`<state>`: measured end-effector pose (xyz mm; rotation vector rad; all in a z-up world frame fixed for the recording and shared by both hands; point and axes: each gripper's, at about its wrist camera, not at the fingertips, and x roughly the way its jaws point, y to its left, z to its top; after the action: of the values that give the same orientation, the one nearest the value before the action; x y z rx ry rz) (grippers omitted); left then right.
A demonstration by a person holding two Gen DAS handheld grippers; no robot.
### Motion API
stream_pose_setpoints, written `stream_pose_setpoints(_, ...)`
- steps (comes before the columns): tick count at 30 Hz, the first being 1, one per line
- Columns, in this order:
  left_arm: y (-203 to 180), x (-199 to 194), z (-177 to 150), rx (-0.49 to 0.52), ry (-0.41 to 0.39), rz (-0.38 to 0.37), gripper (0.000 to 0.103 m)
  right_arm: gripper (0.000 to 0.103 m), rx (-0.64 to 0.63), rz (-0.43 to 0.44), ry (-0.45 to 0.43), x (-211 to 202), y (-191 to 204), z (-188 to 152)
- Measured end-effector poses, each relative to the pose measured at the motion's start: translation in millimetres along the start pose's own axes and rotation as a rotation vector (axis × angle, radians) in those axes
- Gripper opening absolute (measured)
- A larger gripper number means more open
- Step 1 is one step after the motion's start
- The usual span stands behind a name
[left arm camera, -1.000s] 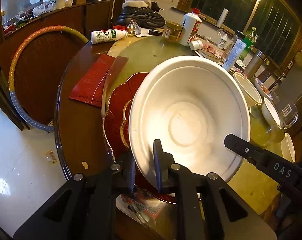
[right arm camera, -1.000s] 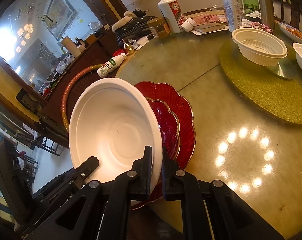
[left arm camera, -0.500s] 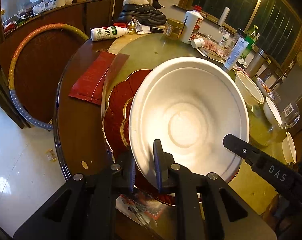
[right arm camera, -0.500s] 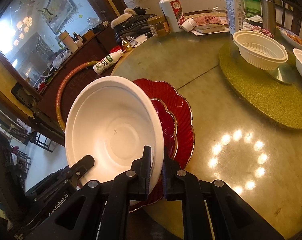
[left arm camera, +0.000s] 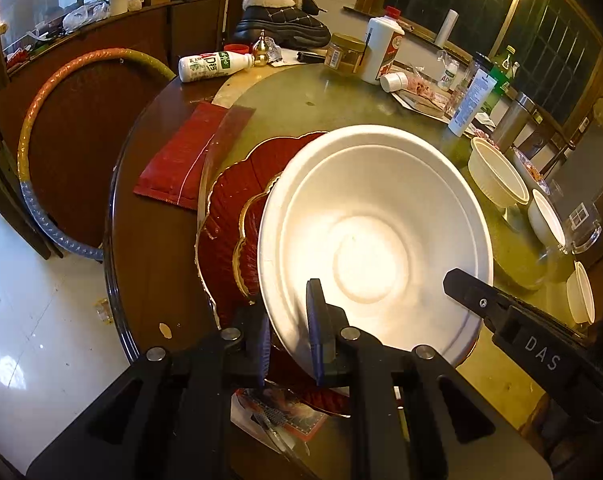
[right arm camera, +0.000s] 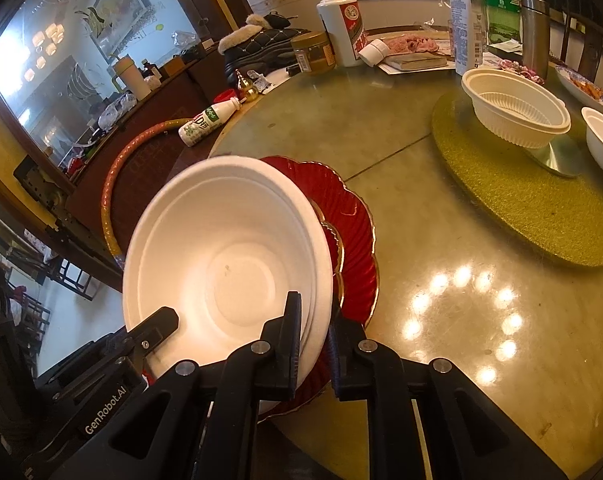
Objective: Organize plates and bowls
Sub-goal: 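Set the large white bowl onto the red dish stack and open both tools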
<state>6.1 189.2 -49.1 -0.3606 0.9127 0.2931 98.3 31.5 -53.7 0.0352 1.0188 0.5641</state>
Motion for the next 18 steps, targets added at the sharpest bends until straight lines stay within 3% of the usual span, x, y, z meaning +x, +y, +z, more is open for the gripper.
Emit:
stream_pose_setpoints(12,3,-3,2,-0.031,-0.012,0.006,0.014,0.019,-0.028,-0.032,-0.028,-5,1,-1)
stream_pose_setpoints(15,5,-8,4,-0.054,-0.038,0.023,0.015,0.027,-0.032,-0.039,-0.055,-11,-1,0)
stream_pose_setpoints(16,7,-10,5,-0.062,-0.046,0.026,0.023,0.034,-0.031,-0.034,-0.061,-13,-1,-1)
stream_pose_setpoints(18,11,-15,7,-0.097,-0.072,0.024,0.05,0.048,-0.027,-0.011,-0.083,-19,-3,0)
